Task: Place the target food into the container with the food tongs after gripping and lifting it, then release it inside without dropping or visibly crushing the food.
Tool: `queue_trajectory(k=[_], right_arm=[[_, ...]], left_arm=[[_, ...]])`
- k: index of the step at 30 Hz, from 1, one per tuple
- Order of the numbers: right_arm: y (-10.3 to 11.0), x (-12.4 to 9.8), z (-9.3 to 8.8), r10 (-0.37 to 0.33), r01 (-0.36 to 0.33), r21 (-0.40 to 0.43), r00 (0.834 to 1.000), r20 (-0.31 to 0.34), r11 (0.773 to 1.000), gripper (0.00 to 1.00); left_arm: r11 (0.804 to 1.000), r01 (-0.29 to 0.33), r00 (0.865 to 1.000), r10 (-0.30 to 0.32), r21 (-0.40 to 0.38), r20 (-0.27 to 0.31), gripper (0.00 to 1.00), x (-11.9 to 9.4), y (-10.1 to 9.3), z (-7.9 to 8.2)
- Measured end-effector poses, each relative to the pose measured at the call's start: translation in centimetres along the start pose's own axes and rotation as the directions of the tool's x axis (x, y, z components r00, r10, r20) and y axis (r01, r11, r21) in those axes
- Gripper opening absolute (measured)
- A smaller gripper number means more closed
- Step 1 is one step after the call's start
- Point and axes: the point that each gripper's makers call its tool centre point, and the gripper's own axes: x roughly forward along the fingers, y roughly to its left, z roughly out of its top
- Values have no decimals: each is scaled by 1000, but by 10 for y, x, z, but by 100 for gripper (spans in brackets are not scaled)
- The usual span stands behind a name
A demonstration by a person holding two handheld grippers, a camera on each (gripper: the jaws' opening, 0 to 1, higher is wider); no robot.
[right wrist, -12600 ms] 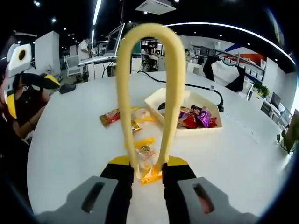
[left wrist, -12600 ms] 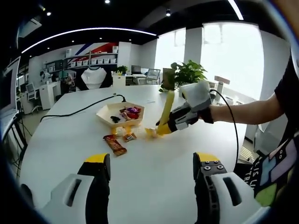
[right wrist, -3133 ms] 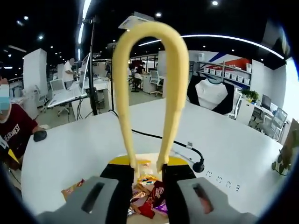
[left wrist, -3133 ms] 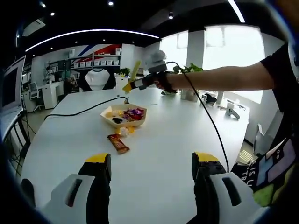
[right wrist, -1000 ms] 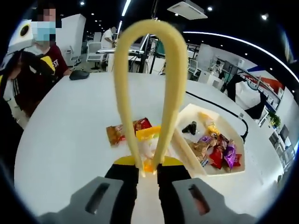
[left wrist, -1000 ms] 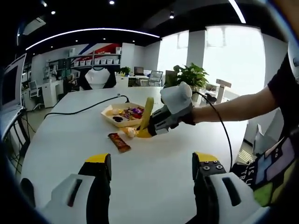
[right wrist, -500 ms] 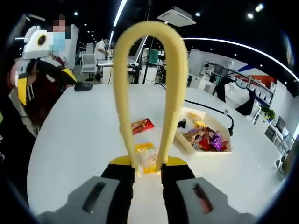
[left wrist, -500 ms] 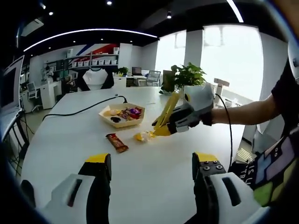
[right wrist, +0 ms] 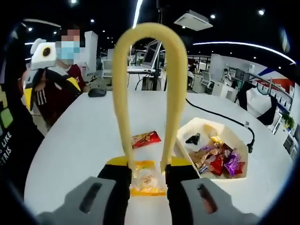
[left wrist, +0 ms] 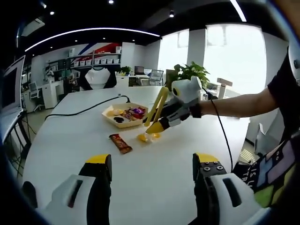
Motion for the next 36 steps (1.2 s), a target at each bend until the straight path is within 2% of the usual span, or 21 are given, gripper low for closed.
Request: queue_trajectory(k=[1,2,5,7,9,12,15,20,22,25,28,29,30,31,32,36], right_arm=[[0,0,-1,6,-6,-11,1000,0,1000,26],[4,0,-5,45,-45,3,999,-13,999,26],[10,2,-9,88,-88,55,996,-11,995,27],[7,5,-13,80,-79,56,997,-11,995,27],[10,9,-15,97,-95,90,995,-17,991,27],[11,11,-16,99,-97,58,995,-27,994,27],[14,12,-18,110,-108,83,994,-22,991,27],[19,16,-25,109,-107,38,992,-61,994,26],[17,16,-24,105,-99,72,991,-86,993,25],[20,17,-25,94,-92,32,991,-91,995,23],[21,18,-24,71,-69,25,991,-109,997,22],[20,18,-24,57,-53,42,992,-116,998,22],[21,18,-25,46,-31,117,991,-129,993,22],[27,22,-21,68,-49,173,992,-107,984,22],[28,23,-20,64,-48,153,993,-101,987,22],[25,25,-19,20,-9,77,990,-142,997,22]], left_arm=[[1000,-3,1000,3,-2,4,74,-1,1,1],[1000,-8,1000,8,-8,3,74,-1,2,0],[1000,-14,1000,13,-13,-14,74,0,4,-4],[1000,-7,1000,7,-11,-19,74,1,3,-5],[1000,-5,1000,4,-18,-24,74,3,3,-6],[1000,0,1000,0,-9,-19,74,2,0,-2],[1000,2,1000,-2,-6,-14,74,1,-1,-1],[1000,-6,1000,6,-9,-11,73,0,1,-2],[1000,-8,1000,7,-12,-12,73,0,1,-2],[1000,0,1000,0,-11,-7,73,2,-1,-2],[1000,6,1000,-6,-8,-8,73,2,-4,-2],[1000,9,1000,-9,-7,-5,73,2,-4,-1],[1000,9,1000,-9,-6,-3,73,3,-4,-1],[1000,8,1000,-8,-6,-3,73,3,-4,-1],[1000,8,1000,-8,-5,-4,73,3,-4,-1],[1000,10,1000,-10,-7,-1,73,3,-6,-1]])
